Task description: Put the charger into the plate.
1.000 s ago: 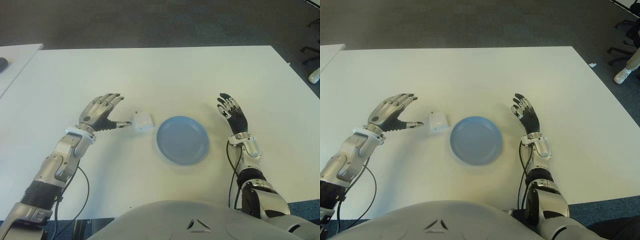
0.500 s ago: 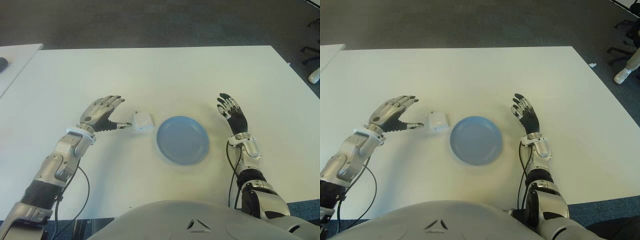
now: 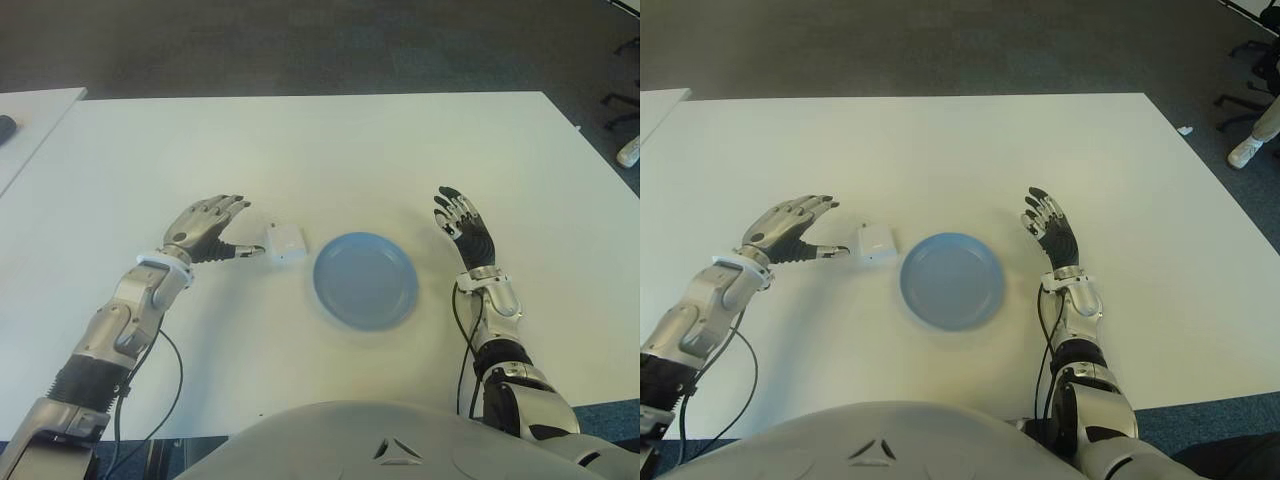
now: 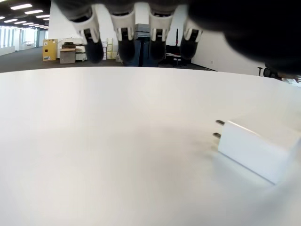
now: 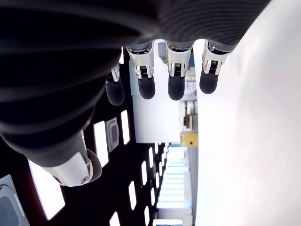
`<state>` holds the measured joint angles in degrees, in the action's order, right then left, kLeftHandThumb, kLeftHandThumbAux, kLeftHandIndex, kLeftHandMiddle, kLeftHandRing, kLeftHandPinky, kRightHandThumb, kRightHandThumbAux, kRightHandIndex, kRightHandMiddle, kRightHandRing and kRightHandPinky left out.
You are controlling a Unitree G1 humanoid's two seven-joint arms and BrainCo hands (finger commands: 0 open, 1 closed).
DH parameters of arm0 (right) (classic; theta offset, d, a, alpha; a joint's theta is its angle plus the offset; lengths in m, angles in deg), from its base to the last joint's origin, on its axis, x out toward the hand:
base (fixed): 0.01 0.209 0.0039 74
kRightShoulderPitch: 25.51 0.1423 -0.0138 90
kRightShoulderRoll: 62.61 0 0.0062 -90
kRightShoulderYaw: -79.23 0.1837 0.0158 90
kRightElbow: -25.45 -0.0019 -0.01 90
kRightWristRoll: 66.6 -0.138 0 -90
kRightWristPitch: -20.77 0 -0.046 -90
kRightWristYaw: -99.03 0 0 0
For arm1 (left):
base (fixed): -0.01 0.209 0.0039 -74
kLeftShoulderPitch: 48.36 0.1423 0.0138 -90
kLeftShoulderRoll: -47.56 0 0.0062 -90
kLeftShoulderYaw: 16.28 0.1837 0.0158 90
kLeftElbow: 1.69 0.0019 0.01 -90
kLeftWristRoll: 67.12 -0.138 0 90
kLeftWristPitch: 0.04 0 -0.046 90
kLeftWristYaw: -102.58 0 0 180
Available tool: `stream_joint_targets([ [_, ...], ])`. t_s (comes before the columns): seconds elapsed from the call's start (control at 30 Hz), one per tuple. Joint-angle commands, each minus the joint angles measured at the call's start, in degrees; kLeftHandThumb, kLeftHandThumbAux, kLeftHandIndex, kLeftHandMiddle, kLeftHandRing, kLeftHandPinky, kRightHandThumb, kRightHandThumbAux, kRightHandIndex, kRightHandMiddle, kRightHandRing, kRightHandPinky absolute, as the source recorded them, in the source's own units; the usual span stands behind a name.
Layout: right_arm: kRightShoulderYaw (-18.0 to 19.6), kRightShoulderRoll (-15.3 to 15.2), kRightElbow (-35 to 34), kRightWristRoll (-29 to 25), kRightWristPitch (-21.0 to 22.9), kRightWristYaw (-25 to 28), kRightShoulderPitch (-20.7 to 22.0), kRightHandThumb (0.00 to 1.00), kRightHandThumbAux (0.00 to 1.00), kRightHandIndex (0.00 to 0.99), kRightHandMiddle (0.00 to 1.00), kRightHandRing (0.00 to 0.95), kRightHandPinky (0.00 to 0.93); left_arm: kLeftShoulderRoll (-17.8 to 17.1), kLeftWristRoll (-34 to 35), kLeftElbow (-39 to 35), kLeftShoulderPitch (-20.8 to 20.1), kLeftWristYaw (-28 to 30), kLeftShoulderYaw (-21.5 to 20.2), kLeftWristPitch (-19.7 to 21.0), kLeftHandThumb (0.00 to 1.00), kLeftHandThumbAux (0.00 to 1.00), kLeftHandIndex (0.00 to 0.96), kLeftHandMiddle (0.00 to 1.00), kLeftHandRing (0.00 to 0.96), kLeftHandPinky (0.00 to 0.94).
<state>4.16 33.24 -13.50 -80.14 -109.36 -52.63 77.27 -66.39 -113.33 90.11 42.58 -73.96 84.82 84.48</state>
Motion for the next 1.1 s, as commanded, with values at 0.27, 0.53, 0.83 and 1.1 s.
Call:
stream_joint_targets([
  [0.27,-0.50,4.25,2.86,-0.48,0.27,-0.44,-6.85,0.248,0.666,0.121,0.101,0.080,0.065,1.01,-0.78,4.67,-1.82,-0.37,2.62,-0.19,0.368,0.206,0.005,0.013,0.004,0.066],
  [0.53,-0.76,4.54,2.44,-0.35,0.13,-0.68,-7.27,0.248,0.666,0.121,0.101,0.080,0.065,0.81,-1.00,6.35,-2.53,-1.66,3.14,-1.58,0.333,0.208,0.016,0.011,0.000,0.061],
  [0.83,-1.10,4.88,1.78,-0.19,0.00,-1.01,-7.84,0.248,0.666,0.121,0.101,0.080,0.065,0.76,-1.62,8.81,-4.62,-2.16,4.40,-2.58,0.342,0.215,0.014,0.006,0.000,0.057],
  [1.1,-1.53,5.24,1.16,-0.03,-0.13,-1.42,-8.36,0.248,0.666,0.121,0.101,0.080,0.065,1.43,-2.15,11.11,-6.20,-2.80,5.67,-3.13,0.360,0.218,0.004,0.000,0.000,0.055],
])
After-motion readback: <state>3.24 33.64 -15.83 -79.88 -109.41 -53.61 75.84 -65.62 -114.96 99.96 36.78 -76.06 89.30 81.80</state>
